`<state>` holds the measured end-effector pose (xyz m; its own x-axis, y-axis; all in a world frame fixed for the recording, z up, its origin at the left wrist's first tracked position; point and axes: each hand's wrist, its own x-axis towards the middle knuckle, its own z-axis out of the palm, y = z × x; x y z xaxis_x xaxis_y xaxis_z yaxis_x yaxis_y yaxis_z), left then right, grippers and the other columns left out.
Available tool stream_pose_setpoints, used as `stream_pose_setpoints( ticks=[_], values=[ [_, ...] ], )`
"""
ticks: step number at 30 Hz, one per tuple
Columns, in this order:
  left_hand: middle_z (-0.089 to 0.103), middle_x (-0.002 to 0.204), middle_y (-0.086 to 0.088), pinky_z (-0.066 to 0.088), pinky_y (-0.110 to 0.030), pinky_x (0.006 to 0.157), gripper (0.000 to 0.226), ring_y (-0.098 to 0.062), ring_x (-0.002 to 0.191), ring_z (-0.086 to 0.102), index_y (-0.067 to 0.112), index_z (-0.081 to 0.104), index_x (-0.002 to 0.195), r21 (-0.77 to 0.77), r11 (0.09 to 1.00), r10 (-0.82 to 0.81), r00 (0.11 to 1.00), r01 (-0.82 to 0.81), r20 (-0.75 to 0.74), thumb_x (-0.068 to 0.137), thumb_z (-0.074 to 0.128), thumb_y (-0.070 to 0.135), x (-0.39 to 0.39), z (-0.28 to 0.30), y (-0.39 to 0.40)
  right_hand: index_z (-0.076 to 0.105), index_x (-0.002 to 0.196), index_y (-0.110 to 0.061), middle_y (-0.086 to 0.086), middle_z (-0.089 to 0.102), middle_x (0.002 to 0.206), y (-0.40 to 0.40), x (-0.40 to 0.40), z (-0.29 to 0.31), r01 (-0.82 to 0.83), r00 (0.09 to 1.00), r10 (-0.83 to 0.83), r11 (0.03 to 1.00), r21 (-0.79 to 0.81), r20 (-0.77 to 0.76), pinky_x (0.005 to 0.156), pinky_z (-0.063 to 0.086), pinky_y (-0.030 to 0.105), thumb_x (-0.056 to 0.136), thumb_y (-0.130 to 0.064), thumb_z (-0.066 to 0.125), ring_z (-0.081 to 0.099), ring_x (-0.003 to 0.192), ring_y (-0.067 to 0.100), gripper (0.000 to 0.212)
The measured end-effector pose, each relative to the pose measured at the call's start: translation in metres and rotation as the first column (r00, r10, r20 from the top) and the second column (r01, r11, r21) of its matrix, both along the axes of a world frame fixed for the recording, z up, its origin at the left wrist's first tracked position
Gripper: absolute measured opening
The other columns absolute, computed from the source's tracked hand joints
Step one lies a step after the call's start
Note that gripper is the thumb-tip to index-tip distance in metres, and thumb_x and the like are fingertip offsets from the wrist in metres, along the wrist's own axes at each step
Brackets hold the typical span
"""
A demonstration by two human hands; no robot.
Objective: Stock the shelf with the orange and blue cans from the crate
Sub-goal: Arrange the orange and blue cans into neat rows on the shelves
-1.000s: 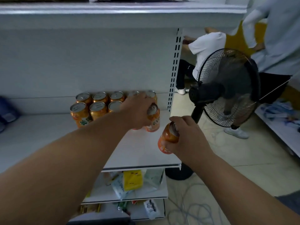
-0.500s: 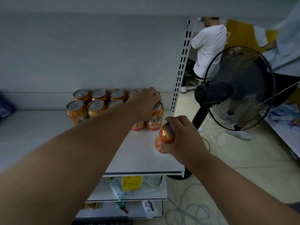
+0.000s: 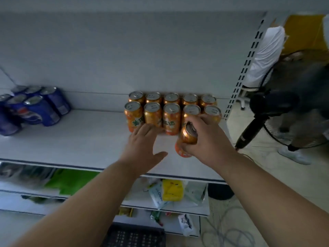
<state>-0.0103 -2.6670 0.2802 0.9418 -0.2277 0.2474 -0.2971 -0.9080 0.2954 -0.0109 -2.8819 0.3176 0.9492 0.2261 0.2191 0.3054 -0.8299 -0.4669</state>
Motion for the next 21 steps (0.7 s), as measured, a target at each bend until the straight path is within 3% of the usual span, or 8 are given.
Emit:
stream_pose_setpoints(
  ticks=[7,10,21],
  values=[
    [0.041,0.143,0.002,0.033,-0.036,0.11,0.075,-0.021,0.133,0.035,0.027,0.036,0.147,0.01,1.0,-0.023,0.984,0.026,-0.175,0.083,0.067,0.05,-0.03,-0.019,0.116,0.041,0.14,-0.03,0.002,0.038,0.134,0.127,-0.016,0.011,-0.024,0.999,0.02,0.99,-0.141,-0.03,0.09,0.041,0.032,0.075,-0.045,0.078,0.046,0.12,0.024,0.076],
    [0.041,0.145,0.0,0.033,-0.037,0.11,0.075,-0.022,0.134,0.035,0.026,0.035,0.147,0.014,1.0,-0.022,0.981,0.026,-0.191,0.084,0.066,0.052,-0.026,-0.023,0.149,0.039,0.142,-0.031,0.004,0.037,0.137,0.166,-0.012,0.014,0.001,0.999,-0.007,0.982,-0.189,-0.032,0.093,0.044,0.037,0.076,-0.046,0.077,0.047,0.12,0.027,0.077],
    [0.043,0.139,0.0,0.025,-0.039,0.109,0.077,-0.024,0.133,0.031,0.026,0.042,0.141,0.058,0.998,0.031,0.979,-0.019,-0.199,0.078,0.055,0.069,0.024,-0.064,0.147,0.045,0.135,-0.023,0.01,0.046,0.132,0.21,0.037,-0.019,0.109,0.993,-0.097,0.974,-0.199,0.07,0.096,0.047,0.042,0.067,-0.054,0.08,0.049,0.12,0.032,0.082]
  ],
)
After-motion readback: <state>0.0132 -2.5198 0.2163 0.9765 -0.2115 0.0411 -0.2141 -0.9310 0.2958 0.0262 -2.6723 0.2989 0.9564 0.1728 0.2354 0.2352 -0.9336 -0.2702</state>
